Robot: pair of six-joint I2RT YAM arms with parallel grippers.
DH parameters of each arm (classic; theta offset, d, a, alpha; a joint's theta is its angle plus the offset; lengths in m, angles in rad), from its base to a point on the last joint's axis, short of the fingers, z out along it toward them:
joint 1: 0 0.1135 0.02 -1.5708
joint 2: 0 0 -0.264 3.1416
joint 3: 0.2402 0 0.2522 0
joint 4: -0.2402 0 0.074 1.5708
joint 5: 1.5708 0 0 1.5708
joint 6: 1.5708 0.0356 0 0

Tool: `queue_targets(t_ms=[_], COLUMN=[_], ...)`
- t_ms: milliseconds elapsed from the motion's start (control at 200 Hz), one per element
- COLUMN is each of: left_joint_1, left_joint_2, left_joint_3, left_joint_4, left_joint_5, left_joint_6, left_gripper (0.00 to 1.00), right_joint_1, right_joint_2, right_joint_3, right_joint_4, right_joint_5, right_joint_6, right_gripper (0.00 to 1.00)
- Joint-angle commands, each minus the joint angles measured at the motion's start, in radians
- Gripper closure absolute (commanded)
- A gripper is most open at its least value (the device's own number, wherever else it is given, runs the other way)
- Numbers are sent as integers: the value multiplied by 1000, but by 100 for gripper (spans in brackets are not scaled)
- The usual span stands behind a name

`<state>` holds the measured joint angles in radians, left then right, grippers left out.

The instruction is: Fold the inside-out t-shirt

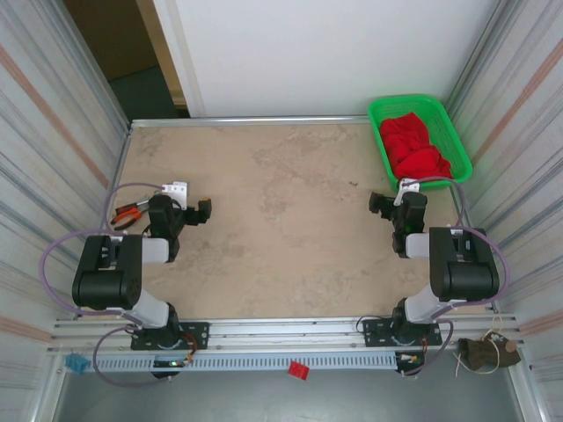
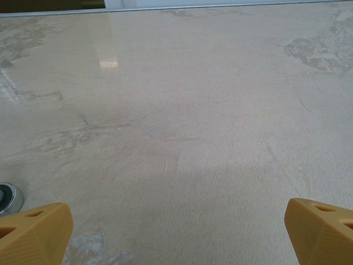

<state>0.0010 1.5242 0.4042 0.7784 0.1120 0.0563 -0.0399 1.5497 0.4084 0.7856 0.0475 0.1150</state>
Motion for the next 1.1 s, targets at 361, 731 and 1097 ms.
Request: queue_targets(t_ms=[361, 731, 1097], left_joint_1=[7, 33, 55], left_joint_2=[-10, -91, -294], left_joint_3=[13, 81, 199], left_joint_4=[1, -179, -369], left_joint_5=[14, 6, 42], left_joint_6=[11, -22, -112], left_gripper=[1, 1, 1], right_joint_1=[1, 23, -93], right_joint_2=[-9, -170, -359], right_joint_3=[-2, 89, 542], right_joint_4=[17, -256, -829], right_joint_5=[-9, 69, 102], right_joint_6=[-12, -14, 404], right_gripper=[1, 1, 1])
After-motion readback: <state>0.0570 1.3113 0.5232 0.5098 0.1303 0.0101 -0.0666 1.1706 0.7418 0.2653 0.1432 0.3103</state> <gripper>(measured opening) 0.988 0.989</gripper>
